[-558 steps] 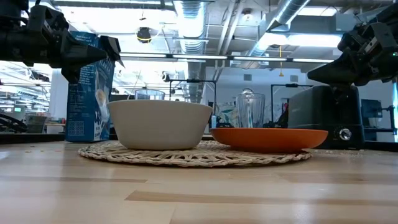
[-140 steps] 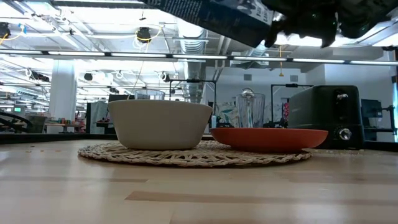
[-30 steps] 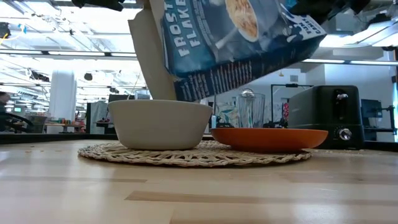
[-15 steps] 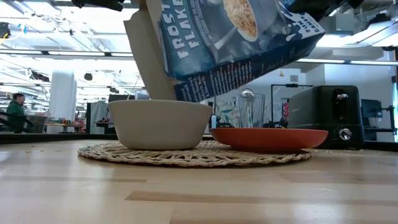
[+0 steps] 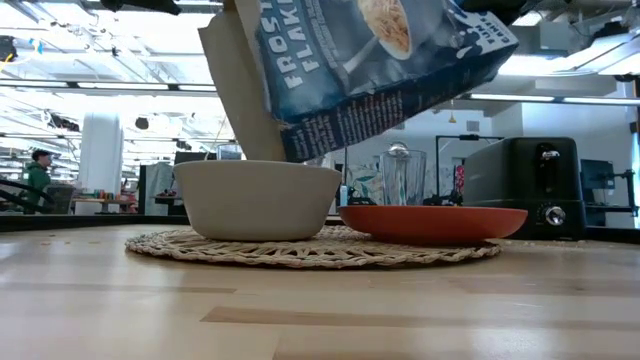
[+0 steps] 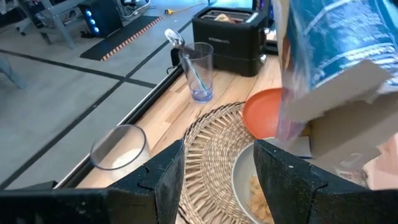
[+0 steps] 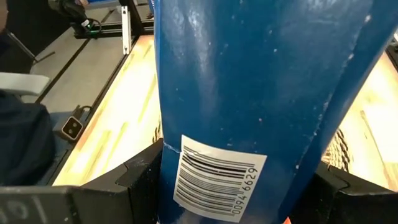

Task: Arrange a breakfast setting
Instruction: Pour the cereal from the cereal box into the white bowl

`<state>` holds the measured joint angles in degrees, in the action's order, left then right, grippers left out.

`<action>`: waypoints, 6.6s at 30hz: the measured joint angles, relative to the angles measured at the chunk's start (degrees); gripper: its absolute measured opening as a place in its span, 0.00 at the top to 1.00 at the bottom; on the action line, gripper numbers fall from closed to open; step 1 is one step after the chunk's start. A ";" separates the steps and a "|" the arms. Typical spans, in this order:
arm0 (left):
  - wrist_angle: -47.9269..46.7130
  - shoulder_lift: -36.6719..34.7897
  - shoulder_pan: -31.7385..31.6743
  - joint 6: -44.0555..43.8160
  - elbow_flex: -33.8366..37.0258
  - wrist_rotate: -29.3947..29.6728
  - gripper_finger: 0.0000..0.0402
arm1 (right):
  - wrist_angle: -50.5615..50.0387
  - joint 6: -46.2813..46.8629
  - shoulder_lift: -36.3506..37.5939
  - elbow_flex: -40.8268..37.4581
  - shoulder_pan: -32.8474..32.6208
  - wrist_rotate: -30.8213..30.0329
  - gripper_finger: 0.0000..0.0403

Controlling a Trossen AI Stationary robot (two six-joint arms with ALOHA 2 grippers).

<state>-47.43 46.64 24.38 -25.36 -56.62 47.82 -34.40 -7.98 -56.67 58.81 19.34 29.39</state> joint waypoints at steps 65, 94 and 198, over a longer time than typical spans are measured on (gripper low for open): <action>-1.18 -2.02 0.00 -0.79 0.70 -0.06 0.55 | 1.12 0.59 -1.12 -1.33 -0.69 -0.06 0.30; 2.50 -1.46 0.00 -0.40 0.68 2.40 0.55 | 22.78 12.50 22.22 -27.85 3.71 3.78 0.30; 56.19 13.38 -13.51 31.39 0.70 -17.29 0.06 | 124.23 35.57 -33.09 -8.78 3.40 3.26 0.30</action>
<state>8.76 60.02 10.87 6.03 -55.92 30.53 89.83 27.59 -89.76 50.03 22.74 32.65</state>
